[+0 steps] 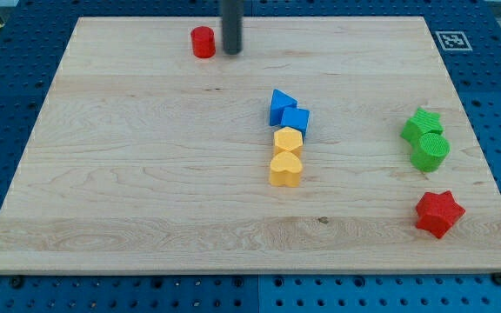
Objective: Place the yellow heart to the right of the red circle
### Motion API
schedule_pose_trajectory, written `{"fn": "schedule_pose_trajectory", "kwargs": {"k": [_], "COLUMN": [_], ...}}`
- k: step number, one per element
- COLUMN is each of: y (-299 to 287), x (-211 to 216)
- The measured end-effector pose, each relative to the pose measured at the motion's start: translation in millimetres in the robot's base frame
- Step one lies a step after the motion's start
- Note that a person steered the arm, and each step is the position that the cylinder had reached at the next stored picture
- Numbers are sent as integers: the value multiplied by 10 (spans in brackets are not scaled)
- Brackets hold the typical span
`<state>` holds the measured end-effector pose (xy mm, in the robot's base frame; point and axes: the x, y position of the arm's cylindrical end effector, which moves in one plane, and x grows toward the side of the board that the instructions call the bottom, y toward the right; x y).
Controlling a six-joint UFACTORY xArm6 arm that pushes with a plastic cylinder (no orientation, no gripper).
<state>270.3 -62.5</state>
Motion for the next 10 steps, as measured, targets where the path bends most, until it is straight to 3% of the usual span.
{"fn": "schedule_pose_trajectory", "kwargs": {"k": [1, 2, 3, 5, 6, 8, 9, 10], "y": [-680, -903, -625, -599, -284, 1651, 1995, 1478], "x": [0, -38, -39, -38, -14, 29, 548, 744]}}
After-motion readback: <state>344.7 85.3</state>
